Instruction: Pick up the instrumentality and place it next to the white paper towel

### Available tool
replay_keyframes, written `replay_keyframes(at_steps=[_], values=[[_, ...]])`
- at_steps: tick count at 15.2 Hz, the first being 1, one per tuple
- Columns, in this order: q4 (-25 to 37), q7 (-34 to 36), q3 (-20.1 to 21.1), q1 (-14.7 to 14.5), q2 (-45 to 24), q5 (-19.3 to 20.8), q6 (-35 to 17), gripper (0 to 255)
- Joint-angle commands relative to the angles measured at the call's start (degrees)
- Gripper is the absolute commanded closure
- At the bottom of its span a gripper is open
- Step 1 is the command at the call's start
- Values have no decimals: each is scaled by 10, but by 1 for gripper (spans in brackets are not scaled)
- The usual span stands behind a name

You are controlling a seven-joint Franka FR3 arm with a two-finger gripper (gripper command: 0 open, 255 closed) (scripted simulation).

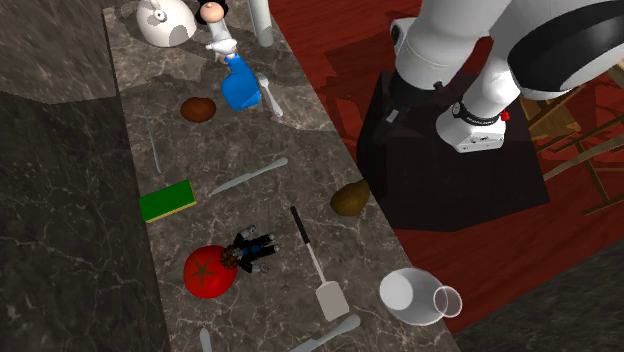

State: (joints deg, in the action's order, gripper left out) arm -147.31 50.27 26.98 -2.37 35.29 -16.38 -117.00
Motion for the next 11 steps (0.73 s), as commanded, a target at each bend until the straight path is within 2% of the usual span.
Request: replay_keyframes(at_steps=[1,4,7,9,11], values=[[13,51,36,4,-32,-6,-23,0],[39,126,92,20,-90,1,-60,0],[73,210,150,46,-158,27,-95,0],[99,275,191,68,-210,62,-116,0],[129,350,230,90,-271,114,-134,0]])
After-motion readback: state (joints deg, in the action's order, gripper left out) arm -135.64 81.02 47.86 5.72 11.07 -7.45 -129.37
